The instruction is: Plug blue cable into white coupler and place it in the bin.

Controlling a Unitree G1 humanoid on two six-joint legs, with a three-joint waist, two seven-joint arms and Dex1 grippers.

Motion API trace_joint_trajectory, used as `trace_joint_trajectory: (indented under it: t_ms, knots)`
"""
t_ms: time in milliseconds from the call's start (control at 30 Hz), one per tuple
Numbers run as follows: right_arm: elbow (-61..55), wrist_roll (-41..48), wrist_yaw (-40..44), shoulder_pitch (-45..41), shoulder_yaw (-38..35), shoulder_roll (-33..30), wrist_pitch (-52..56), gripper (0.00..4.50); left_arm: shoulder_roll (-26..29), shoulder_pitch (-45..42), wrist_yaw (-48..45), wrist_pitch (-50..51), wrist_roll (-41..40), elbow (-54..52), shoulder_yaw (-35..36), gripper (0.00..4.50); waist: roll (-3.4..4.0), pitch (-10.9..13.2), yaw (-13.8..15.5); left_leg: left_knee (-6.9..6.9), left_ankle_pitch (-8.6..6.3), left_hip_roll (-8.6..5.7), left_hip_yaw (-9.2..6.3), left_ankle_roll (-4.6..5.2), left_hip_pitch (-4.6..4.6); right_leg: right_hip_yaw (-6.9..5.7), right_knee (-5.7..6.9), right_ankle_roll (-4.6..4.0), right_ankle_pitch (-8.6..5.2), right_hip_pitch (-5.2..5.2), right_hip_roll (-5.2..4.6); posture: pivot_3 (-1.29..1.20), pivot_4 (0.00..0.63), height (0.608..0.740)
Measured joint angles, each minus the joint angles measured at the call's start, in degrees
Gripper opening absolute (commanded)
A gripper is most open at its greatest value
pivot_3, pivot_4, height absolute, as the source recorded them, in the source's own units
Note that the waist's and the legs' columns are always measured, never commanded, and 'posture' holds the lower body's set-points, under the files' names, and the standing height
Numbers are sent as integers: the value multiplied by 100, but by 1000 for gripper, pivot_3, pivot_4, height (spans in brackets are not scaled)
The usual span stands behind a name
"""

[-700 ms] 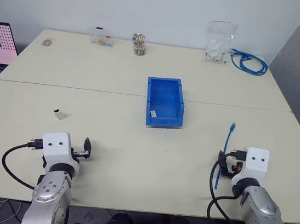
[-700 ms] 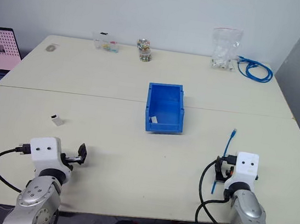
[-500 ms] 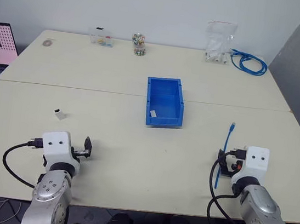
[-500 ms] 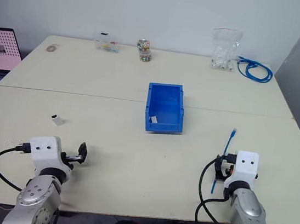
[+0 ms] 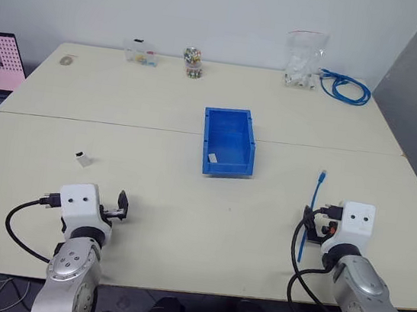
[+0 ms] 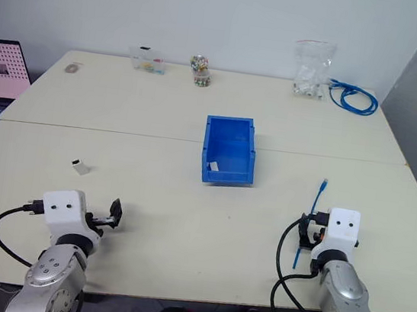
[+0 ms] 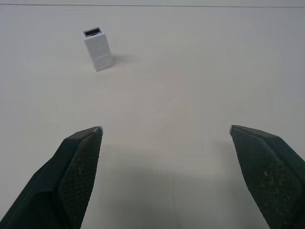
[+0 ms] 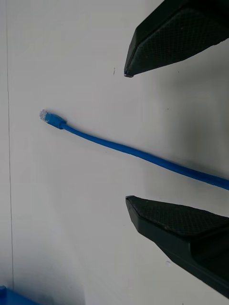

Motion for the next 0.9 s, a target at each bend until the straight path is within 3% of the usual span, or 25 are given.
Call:
trace_joint_trajectory:
  t_ms: [200, 300, 533, 733, 900]
  knots:
    - [270, -42, -145, -291, -5, 30, -2, 4238, 235, -566, -166, 74, -49, 256, -10, 4500, -3, -1, 6, 1, 14, 0, -5, 18, 8, -10, 26, -6, 4, 0, 4, 0, 150, 740]
    - [819, -75, -277, -885, -23, 41, -40, 4238, 982, -1854, -1001, -3, -179, 818, -415, 4500, -11, 5, 30, -1, 51, -3, -5, 14, 4, -31, 27, -28, 32, -2, 21, 0, 150, 740]
    - [1888, -198, -321, -1937, -161, -310, -87, 4238, 1719, -4296, -3443, -63, -809, 1809, -2006, 4500, -8, 2, -18, -4, 68, -15, 27, -9, 5, -5, 30, -49, 49, -7, 20, 0, 150, 740]
    - [3156, -168, -254, -2545, -355, -434, -278, 4238, 1721, -4992, -5123, -705, -795, 2836, -3316, 4500, 2, 6, -66, -14, 65, -9, 47, -7, 0, 7, 26, -46, 44, -20, 18, 0, 150, 740]
    - [3943, -31, -183, -3018, -471, -425, -590, 4238, 1446, -5338, -5606, -1138, -699, 3715, -3571, 4500, 2, 7, -58, -8, 59, -8, 36, 7, -3, 7, 35, -48, 45, -20, 19, 0, 150, 740]
